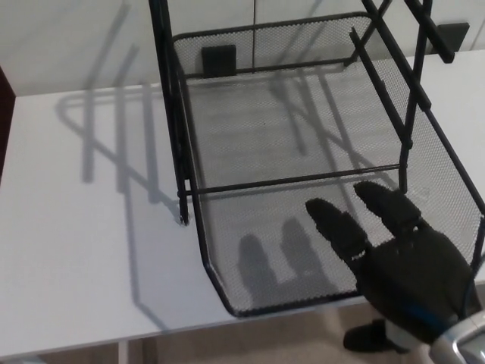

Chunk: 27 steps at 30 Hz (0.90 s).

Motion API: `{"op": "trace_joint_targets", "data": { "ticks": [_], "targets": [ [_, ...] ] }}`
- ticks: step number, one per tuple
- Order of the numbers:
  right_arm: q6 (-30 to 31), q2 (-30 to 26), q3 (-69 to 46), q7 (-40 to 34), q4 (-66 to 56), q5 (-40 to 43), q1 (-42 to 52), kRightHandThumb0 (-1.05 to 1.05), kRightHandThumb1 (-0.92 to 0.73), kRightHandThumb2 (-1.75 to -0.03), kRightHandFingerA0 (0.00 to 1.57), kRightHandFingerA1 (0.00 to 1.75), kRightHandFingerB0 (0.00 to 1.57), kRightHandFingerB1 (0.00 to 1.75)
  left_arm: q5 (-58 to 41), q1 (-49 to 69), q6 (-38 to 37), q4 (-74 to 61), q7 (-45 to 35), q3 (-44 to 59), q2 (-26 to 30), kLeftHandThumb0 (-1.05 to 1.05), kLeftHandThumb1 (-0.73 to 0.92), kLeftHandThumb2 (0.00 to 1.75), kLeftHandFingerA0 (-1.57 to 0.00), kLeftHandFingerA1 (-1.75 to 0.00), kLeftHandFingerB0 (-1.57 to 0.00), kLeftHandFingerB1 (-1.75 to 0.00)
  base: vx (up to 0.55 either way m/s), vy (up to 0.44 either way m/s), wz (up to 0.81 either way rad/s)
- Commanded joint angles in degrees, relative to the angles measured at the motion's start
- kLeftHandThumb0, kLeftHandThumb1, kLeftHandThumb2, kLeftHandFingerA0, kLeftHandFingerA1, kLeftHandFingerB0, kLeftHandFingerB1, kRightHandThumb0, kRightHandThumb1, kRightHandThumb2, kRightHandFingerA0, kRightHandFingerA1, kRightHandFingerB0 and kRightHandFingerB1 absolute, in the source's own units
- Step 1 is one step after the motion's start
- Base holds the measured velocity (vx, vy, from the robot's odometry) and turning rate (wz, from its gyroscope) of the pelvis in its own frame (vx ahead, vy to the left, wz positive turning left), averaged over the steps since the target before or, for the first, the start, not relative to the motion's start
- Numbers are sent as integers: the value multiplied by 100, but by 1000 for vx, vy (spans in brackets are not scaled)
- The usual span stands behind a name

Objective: The robot walks towards a file tray kept in the middle of a desk and uses its right hand to grab a tray and pulls it out towards itself

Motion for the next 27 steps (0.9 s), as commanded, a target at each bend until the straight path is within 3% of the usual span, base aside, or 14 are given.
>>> {"op": "trace_joint_targets", "data": {
  "ticks": [1,3,4,6,8,10,11,16,17,23,24,25,26,27],
  "targets": [
    [-270,-187,-56,213,-305,87,274,-105,-58,-60,0,44,0,44,92,-35,-205,87,-28,-26,85,-47,68,59,-40,-60,-31,-44,0,0,0],
    [-308,-205,-118,248,-456,150,313,-105,-59,-61,0,43,0,41,81,-33,-197,81,-32,-21,75,-47,67,59,-40,-62,-30,-44,0,0,0],
    [-318,-215,-154,328,-569,194,340,-88,-50,-101,0,50,0,45,86,-57,-233,138,-34,-23,75,-47,67,59,-40,-62,-30,-44,0,0,0],
    [-347,-217,-222,507,-835,276,336,-105,-61,-62,0,44,0,39,134,-100,-327,245,-33,-50,96,-48,68,59,-40,-63,-30,-45,0,0,0],
    [-417,-249,-293,611,-1019,418,334,-105,-60,-60,0,40,0,39,125,-57,-288,151,-52,-50,109,-48,68,59,-39,-62,-30,-45,0,0,0],
    [-446,-302,-397,893,-1310,622,301,-105,-61,-63,0,36,0,33,124,-11,-233,50,-40,-42,110,-46,69,60,-40,-60,-30,-44,0,0,0],
    [-476,-336,-476,1006,-1463,800,306,-90,-51,-101,0,49,0,43,136,-39,-278,128,-21,-39,103,-47,68,60,-40,-59,-30,-43,0,0,0],
    [-523,-545,-919,1516,-2193,1720,471,-91,-52,-100,0,44,0,40,110,9,-150,-18,-59,-33,115,-46,69,61,-39,-58,-29,-43,0,0,0],
    [-531,-626,-1065,1616,-2340,1966,480,-105,-63,-63,0,33,0,37,117,-19,-148,-2,-45,-36,105,-46,69,60,-39,-57,-30,-43,0,0,0],
    [-694,-980,-1951,1762,-3024,3074,772,-105,-72,-65,0,36,0,41,-46,-53,-99,71,-112,40,47,-46,66,59,-38,-59,-31,-44,0,0,0],
    [-744,-982,-2041,1729,-3034,3221,793,-100,-56,-105,0,42,0,39,-55,-50,-123,82,-111,47,40,-46,66,60,-39,-60,-31,-44,0,0,0],
    [-826,-960,-2453,1718,-3141,3883,892,-105,-70,-63,0,48,2,45,-58,-58,-179,129,-97,54,23,-46,66,60,-38,-61,-30,-44,0,0,0],
    [-985,-943,-2835,1680,-3168,4413,957,-98,-58,-103,0,46,1,43,12,-68,-232,157,-64,27,44,-48,66,59,-39,-61,-30,-44,0,0,0],
    [-1101,-899,-3280,1693,-3152,4972,944,-104,-58,-101,27,59,27,53,31,-74,-231,167,-57,21,50,-46,66,59,-39,-59,-31,-44,0,0,0]
  ]
}}
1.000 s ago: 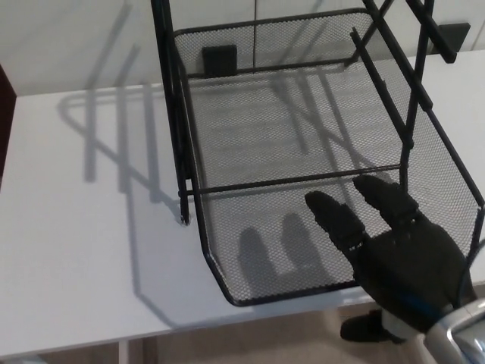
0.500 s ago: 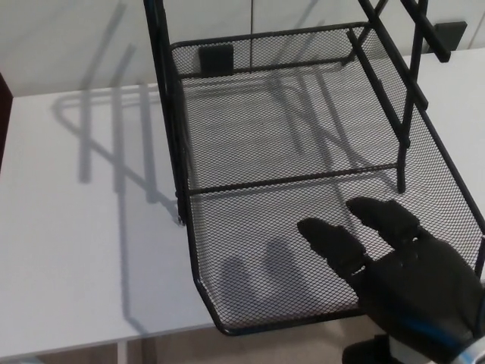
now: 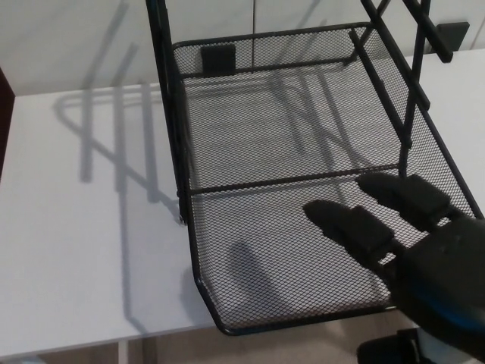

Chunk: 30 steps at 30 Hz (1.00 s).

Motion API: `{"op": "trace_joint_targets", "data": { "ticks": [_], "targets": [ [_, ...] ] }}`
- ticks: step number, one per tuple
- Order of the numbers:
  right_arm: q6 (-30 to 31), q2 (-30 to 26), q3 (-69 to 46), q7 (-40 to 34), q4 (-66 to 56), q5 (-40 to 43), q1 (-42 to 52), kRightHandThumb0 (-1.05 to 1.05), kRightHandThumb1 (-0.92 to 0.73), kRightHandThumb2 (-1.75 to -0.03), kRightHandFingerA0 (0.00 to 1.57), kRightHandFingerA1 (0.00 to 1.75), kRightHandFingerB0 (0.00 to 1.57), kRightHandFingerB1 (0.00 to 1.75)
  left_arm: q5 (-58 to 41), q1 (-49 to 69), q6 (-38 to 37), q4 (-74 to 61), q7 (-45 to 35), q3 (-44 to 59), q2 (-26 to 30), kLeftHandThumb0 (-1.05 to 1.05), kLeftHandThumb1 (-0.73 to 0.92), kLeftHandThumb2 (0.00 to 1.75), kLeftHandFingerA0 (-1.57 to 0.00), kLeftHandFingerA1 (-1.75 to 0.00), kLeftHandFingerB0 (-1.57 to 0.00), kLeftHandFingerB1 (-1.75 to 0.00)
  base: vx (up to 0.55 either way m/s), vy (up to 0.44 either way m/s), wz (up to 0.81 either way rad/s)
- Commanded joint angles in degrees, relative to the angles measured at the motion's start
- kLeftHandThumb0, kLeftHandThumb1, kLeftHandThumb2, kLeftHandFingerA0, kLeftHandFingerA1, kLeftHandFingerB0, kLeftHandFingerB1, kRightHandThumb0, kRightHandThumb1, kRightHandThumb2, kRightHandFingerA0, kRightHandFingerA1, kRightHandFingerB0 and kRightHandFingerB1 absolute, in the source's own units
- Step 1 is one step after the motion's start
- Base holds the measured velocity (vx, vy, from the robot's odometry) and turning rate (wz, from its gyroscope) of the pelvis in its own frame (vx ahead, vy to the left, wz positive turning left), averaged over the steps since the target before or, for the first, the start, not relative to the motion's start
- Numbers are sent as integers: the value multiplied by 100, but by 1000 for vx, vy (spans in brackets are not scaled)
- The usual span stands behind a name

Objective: The robot walks towards a file tray kept in the middle of a desk and uses its right hand to grab a tray and pulls it out towards itself

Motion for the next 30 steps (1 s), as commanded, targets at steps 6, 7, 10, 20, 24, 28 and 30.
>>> {"op": "trace_joint_targets", "data": {
  "ticks": [6,7,10,20,24,28,30],
  "targets": [
    [-656,-207,-4004,930,-225,6945,-323,-105,-69,-111,114,82,100,66,18,-130,-169,124,-52,55,106,-46,66,59,-39,-61,-31,-44,0,0,0],
    [-833,-222,-4280,874,-37,7461,-360,-97,-84,-65,127,81,118,67,22,-125,-99,67,-53,54,113,-47,66,59,-39,-60,-31,-43,0,0,0],
    [-736,-356,-5071,677,-32,8075,-407,-103,-92,-68,133,105,130,91,38,-77,-106,-15,-84,46,154,-47,67,60,-38,-58,-30,-43,0,0,0],
    [-493,-461,-5775,893,432,9103,-304,-101,-69,-92,130,106,130,96,39,-100,-238,205,-106,44,161,-49,66,59,-39,-61,-30,-45,0,0,0],
    [-112,-463,-5842,1223,807,9811,-293,-104,-65,-91,136,99,136,90,-29,-138,-271,319,-133,82,136,-48,65,59,-39,-62,-30,-44,0,0,0],
    [-127,-463,-6040,1387,1054,9869,-348,-102,-64,-92,138,104,136,93,37,-181,-352,475,-94,50,141,-46,66,60,-40,-60,-29,-44,0,0,0],
    [-160,-383,-6122,1511,1319,10222,-436,-94,-77,-63,141,95,133,73,36,-158,-326,450,-89,65,154,-47,66,59,-41,-62,-30,-44,0,0,0]
  ]
}}
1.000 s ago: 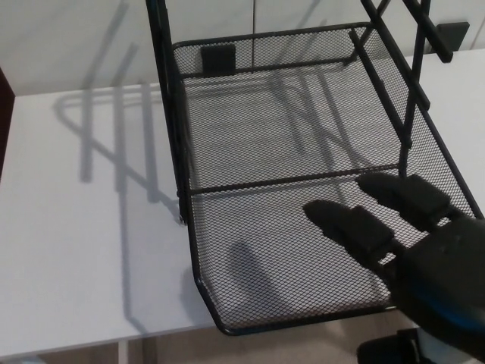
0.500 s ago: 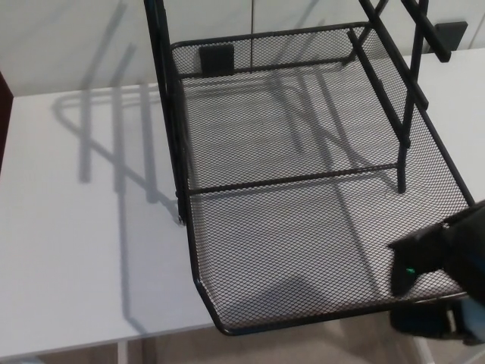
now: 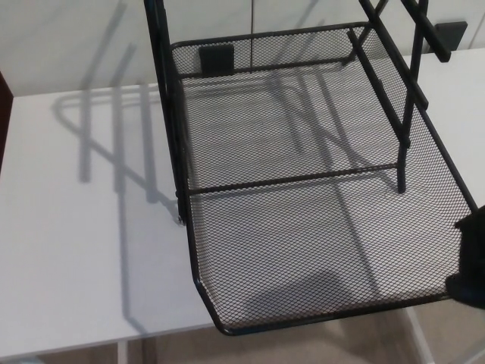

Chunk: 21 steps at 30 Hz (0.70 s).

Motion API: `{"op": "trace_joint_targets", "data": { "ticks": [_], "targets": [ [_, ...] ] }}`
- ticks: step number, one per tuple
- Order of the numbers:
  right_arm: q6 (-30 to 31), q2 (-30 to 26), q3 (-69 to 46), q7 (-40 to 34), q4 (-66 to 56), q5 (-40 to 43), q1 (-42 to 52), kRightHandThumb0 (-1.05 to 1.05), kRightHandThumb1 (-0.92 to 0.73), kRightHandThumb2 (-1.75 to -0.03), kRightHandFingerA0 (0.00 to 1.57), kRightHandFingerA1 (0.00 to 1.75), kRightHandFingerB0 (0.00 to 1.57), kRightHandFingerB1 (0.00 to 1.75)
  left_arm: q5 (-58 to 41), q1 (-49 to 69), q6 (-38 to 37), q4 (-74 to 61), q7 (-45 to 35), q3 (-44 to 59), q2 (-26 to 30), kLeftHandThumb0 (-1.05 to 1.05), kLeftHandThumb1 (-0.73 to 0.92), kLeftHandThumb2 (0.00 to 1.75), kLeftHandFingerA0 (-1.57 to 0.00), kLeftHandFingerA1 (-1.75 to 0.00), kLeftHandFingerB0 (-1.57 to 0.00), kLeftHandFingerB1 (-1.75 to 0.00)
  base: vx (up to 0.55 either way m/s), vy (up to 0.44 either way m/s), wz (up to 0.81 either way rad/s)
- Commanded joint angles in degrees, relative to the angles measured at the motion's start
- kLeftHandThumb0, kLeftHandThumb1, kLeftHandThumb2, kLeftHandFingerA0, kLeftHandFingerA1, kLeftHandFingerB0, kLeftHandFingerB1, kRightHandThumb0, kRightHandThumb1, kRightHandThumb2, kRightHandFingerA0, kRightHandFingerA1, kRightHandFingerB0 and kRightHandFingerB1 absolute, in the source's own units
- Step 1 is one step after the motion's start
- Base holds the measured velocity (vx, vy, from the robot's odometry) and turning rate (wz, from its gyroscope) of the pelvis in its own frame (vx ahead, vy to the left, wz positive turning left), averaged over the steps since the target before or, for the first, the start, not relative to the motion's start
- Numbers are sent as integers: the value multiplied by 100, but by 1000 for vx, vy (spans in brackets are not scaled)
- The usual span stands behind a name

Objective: The robot walks towards a file tray kept in the middle of a desk and uses its right hand to grab a tray and pulls it out towards itself

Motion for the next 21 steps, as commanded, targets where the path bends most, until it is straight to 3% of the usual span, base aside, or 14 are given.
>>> {"op": "trace_joint_targets", "data": {
  "ticks": [1,2,4,5,6,11,13,14,15,16,17,19,20,21],
  "targets": [
    [98,-249,-3524,1351,1071,7759,-533,-96,-79,-64,141,96,135,76,23,-101,-317,381,-92,78,180,-45,67,59,-41,-63,-30,-45,0,0,0],
    [43,-292,-3701,1428,1252,7568,-606,-101,-69,-90,133,105,131,93,4,-111,-330,391,-97,99,181,-45,67,60,-41,-62,-29,-44,0,0,0],
    [-98,-453,-4028,1561,1507,7074,-654,-101,-91,-68,141,105,136,89,35,-129,-349,437,-67,94,187,-46,67,60,-41,-61,-30,-44,0,0,0],
    [34,-511,-4163,1604,1590,7060,-652,-40,-29,-99,139,123,142,121,34,-112,-370,440,-65,100,190,-46,67,60,-41,-60,-29,-44,0,0,0],
    [391,-544,-4401,1591,1657,7203,-581,-105,-66,-95,143,108,140,93,38,-92,-399,450,-81,95,205,-47,67,60,-40,-59,-29,-43,0,0,0],
    [1059,-644,-5041,1942,2333,7618,-497,-100,-82,-65,152,105,142,78,-80,-38,-353,363,-115,163,161,-46,66,60,-39,-62,-30,-45,0,0,0],
    [1135,-518,-5177,1802,2514,7477,-403,-103,-66,-97,149,115,147,100,-107,-48,-272,312,-117,182,153,-46,66,60,-40,-61,-30,-44,0,0,0],
    [1238,-496,-5272,1781,2593,7341,-313,-42,-26,-97,148,130,155,131,-88,-44,-279,299,-106,174,158,-47,66,59,-39,-61,-29,-44,0,0,0],
    [1066,-386,-5324,1638,2638,7049,-220,-42,-28,-99,148,131,155,132,-66,-45,-276,297,-89,167,162,-47,66,59,-39,-61,-30,-44,0,0,0],
    [1047,-310,-5393,1570,2692,6808,-79,-105,-87,-68,157,118,157,106,-63,-41,-231,272,-82,166,160,-47,66,59,-39,-60,-30,-44,0,0,0],
    [1104,-289,-5413,1739,2933,6901,-71,-99,-65,-105,154,128,157,107,-68,-64,-221,275,-92,170,165,-48,66,60,-39,-59,-29,-44,0,0,0],
    [1184,-267,-5421,2188,3556,6915,-22,-41,-29,-99,148,131,157,131,-23,-138,-354,462,-93,149,191,-49,66,59,-38,-58,-29,-43,0,0,0],
    [1218,-237,-5399,2315,3790,6890,-13,-102,-62,-104,157,128,139,86,-29,-132,-338,447,-89,153,184,-49,66,60,-38,-59,-28,-43,0,0,0],
    [1235,-229,-5395,2371,3888,6891,-11,-102,-62,-104,157,128,139,86,-32,-128,-328,437,-88,155,181,-49,66,60,-38,-59,-28,-43,0,0,0]
  ]
}}
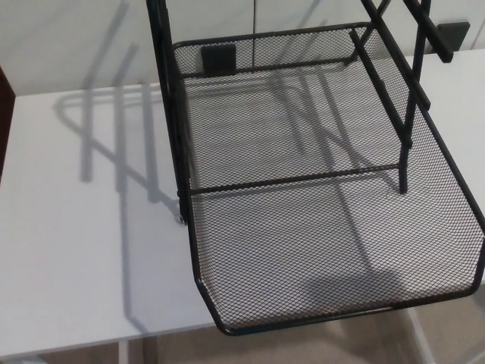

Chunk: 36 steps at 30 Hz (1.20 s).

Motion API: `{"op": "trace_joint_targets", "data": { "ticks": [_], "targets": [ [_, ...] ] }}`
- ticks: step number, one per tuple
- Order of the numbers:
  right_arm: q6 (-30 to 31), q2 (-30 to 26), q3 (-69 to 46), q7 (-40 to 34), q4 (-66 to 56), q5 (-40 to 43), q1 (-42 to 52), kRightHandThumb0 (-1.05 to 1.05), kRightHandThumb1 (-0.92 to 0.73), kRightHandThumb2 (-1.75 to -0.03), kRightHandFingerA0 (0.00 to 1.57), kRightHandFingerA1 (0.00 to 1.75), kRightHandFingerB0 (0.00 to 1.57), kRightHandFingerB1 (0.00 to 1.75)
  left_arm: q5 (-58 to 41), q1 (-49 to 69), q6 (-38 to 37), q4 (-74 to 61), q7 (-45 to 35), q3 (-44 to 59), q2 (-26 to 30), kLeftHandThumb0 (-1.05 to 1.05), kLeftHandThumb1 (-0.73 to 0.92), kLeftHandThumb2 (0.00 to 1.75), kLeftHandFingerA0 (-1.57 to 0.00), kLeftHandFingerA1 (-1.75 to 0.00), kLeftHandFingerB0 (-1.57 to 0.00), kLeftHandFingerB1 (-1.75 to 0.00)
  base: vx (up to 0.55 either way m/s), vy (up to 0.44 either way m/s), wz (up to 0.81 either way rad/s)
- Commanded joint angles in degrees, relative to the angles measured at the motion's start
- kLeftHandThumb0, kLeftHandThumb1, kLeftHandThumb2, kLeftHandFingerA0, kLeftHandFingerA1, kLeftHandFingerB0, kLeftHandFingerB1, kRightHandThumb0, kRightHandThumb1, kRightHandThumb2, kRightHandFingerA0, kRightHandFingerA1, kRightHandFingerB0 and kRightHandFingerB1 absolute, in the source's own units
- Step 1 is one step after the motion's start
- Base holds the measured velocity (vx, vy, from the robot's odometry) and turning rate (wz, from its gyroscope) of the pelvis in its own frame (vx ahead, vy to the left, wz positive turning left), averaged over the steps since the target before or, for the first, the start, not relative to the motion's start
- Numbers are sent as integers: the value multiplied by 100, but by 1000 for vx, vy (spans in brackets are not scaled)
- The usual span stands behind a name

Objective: The robot walks towards a file tray kept in the middle of a desk and uses its right hand to grab a tray and pulls it out towards itself

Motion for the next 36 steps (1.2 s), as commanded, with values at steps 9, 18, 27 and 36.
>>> {"op": "trace_joint_targets", "data": {
  "ticks": [9,18,27,36],
  "targets": [
    [579,340,-2899,2318,3700,4246,513,-42,-22,-94,152,134,157,135,74,-38,-257,234,-2,94,181,-47,67,60,-40,-57,-28,-42,0,0,0],
    [-454,663,-583,1979,5075,2166,670,-95,-42,-82,157,109,157,99,59,-44,-291,258,-21,91,176,-47,67,60,-38,-58,-28,-43,0,0,0],
    [-1153,1062,1679,1098,7109,353,-44,-96,-53,-59,157,93,157,79,30,2,-211,100,-28,134,185,-48,67,59,-39,-58,-28,-42,0,0,0],
    [-1259,1279,3074,355,7944,-412,-537,-103,-44,-97,122,68,115,66,66,-40,-223,75,-30,117,209,-47,66,61,-38,-59,-26,-43,0,0,0]
  ]
}}
